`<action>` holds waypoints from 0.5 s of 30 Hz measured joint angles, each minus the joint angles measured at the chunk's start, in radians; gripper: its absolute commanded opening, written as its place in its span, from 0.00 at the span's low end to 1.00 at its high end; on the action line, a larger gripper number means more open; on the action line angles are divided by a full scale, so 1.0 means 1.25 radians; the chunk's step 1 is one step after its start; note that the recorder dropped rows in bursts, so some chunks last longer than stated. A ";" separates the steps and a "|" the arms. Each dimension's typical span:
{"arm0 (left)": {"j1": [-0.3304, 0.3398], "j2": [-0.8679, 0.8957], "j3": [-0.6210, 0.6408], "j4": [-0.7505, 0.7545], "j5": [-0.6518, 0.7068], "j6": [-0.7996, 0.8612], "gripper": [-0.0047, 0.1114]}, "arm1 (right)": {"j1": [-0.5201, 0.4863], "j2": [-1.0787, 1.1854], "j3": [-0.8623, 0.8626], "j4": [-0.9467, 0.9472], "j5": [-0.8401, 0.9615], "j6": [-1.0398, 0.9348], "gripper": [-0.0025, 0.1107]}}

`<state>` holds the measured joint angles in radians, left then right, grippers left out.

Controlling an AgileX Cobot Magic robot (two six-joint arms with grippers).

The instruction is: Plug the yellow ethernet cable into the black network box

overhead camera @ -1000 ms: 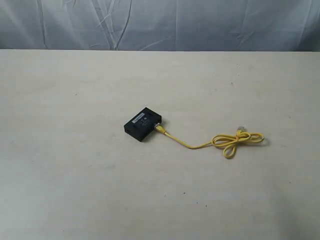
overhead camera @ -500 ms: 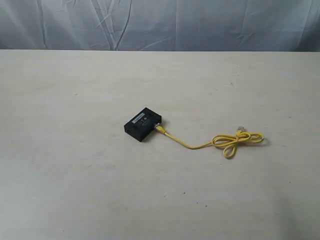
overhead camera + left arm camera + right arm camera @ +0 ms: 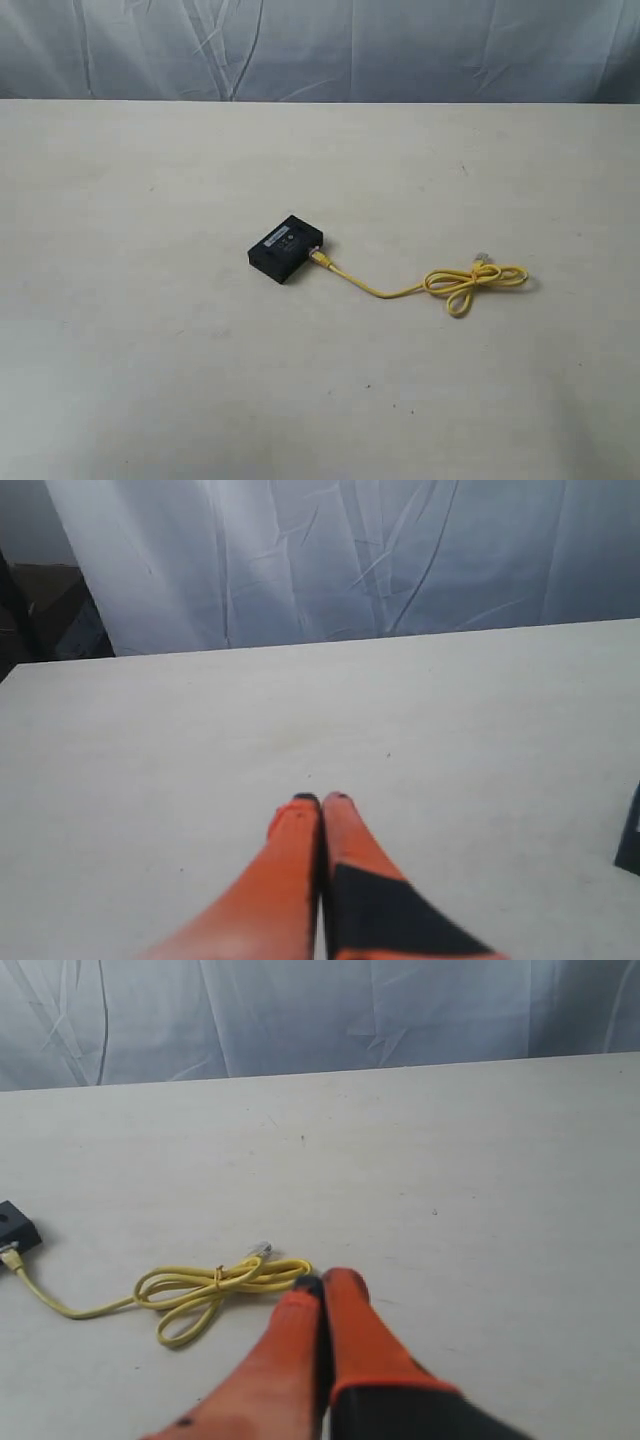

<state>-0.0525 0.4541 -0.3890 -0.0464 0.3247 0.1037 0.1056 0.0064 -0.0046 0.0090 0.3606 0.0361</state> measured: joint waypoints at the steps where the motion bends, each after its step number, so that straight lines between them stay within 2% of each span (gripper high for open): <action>1: 0.006 -0.027 0.041 -0.001 -0.024 0.000 0.04 | -0.001 0.000 0.000 0.000 0.000 0.000 0.02; 9: 0.012 -0.274 0.292 -0.001 -0.096 0.000 0.04 | -0.001 0.000 0.000 0.000 0.000 0.000 0.02; 15: 0.014 -0.355 0.307 0.009 -0.054 0.000 0.04 | -0.001 0.000 0.000 0.000 0.000 0.001 0.02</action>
<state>-0.0348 0.0103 -0.0054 -0.0350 0.2568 0.1037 0.1038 0.0064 -0.0046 0.0090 0.3606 0.0377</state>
